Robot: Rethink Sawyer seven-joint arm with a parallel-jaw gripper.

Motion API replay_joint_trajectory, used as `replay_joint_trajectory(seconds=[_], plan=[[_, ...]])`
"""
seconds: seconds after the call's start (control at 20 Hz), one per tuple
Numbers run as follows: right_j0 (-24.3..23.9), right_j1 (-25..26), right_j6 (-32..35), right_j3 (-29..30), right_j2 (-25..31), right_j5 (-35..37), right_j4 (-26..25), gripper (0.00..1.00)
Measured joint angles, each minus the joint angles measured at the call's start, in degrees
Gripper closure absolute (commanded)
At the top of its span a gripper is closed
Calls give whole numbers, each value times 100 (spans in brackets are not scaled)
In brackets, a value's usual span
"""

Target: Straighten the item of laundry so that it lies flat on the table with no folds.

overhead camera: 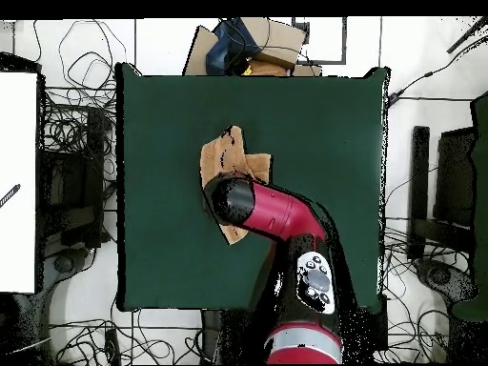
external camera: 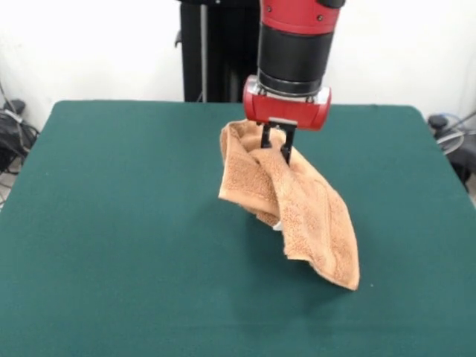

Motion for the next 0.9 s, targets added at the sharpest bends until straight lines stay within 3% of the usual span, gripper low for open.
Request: replay_joint_trajectory(seconds=[0.85,0.9], plan=[[171,-551,0,70,-53,305,0,100],[133,-571,0,78,-48,305,0,0]])
